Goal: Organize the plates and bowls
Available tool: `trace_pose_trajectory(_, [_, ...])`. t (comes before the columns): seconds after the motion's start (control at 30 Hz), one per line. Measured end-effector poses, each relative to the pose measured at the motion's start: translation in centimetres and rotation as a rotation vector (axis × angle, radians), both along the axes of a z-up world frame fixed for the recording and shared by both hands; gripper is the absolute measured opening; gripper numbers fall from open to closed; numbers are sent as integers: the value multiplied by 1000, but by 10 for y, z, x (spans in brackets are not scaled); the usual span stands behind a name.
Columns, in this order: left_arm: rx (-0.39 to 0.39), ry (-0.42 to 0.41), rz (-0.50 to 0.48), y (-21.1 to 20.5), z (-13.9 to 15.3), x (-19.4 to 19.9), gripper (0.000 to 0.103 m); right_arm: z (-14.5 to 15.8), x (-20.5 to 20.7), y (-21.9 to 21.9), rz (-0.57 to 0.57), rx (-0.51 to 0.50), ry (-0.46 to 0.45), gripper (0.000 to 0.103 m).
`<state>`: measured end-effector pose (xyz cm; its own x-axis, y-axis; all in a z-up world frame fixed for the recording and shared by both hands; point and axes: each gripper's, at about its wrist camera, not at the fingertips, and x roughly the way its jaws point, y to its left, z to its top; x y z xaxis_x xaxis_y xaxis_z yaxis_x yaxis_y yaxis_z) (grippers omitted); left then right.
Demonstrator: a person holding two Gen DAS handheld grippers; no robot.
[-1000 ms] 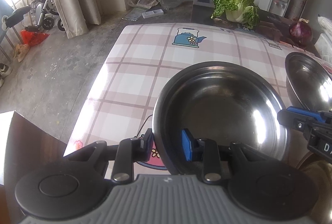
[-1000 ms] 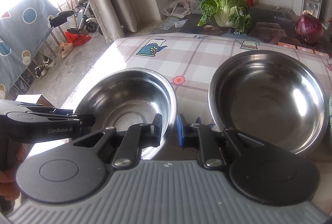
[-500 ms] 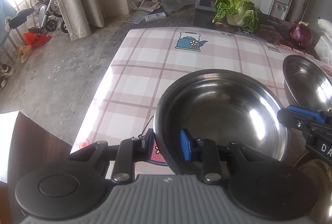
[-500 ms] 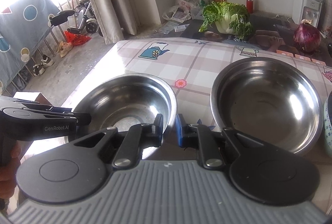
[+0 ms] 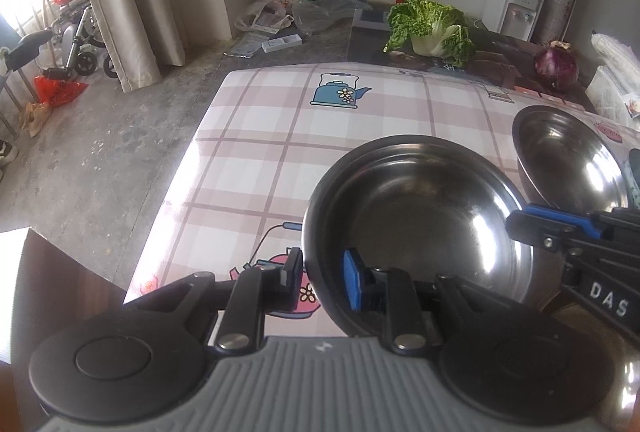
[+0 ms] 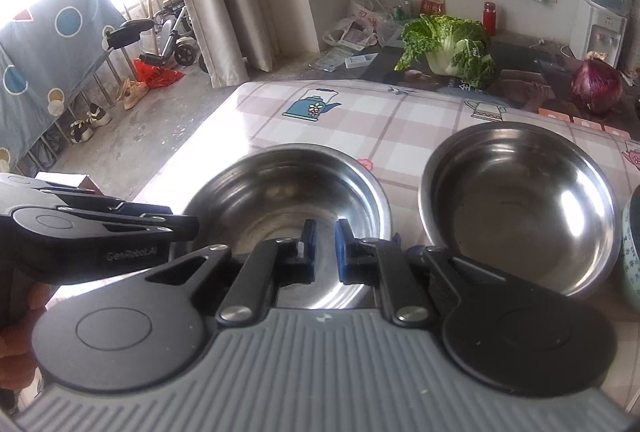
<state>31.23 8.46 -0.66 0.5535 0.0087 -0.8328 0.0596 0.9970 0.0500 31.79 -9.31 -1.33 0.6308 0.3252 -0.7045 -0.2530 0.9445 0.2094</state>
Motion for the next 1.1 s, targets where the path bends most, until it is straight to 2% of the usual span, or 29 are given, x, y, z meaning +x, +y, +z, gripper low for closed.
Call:
trace_pose_trajectory(0.07, [-7,-10,12,5,2,-1,26,0,-1,-10,-21,16,8,11])
trace_pose_trajectory(0.17, [-30,-9,37,13,4,1,35,1,2,-26,-57,47,24,12])
trace_pose_trajectory(0.33, [-42,2,53,17,2,9,36,-4,10,-41,-96,113,66,13])
trace_pose_trajectory(0.43, [-49,11,63,17,-2,17,36,-9,14,-41,-105,117,89,13])
trace_pose_trajectory(0.47, [-53,15,64,16,-3,19,34,-11,16,-40,-111,114,98,13])
trace_pose_trajectory(0.57, [-52,21,60,14,-6,23,16,-16,18,-40,-127,117,114,14])
trace_pose_trajectory(0.67, [-52,22,56,13,-7,23,10,-20,21,-42,-136,135,128,14])
trace_pose_trajectory(0.97, [-21,33,24,22,-6,12,10,-21,23,-54,-145,236,173,15])
trace_pose_trajectory(1.1, [-27,42,21,26,-6,13,10,-24,23,-50,-131,251,183,15])
